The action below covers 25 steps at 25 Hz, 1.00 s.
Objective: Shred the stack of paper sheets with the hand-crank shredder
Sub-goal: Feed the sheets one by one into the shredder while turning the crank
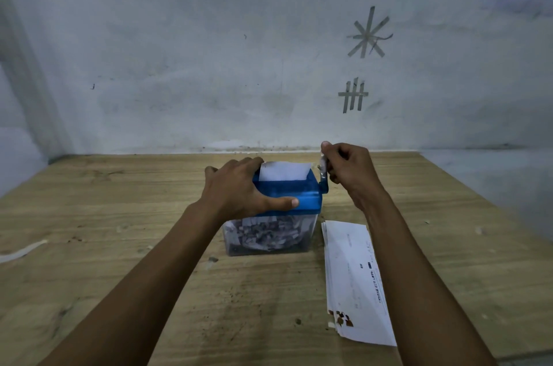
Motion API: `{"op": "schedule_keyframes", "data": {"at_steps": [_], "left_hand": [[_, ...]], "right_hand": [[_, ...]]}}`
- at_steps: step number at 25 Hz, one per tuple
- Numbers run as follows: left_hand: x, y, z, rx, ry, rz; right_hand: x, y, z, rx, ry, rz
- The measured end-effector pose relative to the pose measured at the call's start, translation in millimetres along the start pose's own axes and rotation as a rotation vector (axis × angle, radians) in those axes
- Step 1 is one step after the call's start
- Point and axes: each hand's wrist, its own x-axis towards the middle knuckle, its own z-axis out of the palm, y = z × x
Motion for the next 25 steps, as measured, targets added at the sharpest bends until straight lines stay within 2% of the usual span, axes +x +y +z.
{"op": "schedule_keyframes", "data": {"at_steps": [3,7,9,11,17,21,25], "left_hand": [[0,0,-3,-0.005,0.006,0.0],[0,2,-1,-0.009,0.037,0.007],[0,4,1,0.0,0.034,-0.008],[-1,5,1,0.01,0.033,-0.03],[-5,9,1,0.008,0.044,-0.043],[-5,7,-1,0.016,0.061,-0.026],[-3,5,-2,0.025,0.054,0.025]], "right_hand": [[17,13,11,0.195,-0.032,0.233],[23,37,25,0.354,0.007,0.522],[14,54,27,0.371,-0.029,0.633],[-3,65,27,0.31,-0.051,0.659],[-68,58,7,0.013,-0.08,0.458],[-99,27,-20,-0.146,-0.137,0.205],[-101,5,-32,-0.117,-0.132,-0.01]]}}
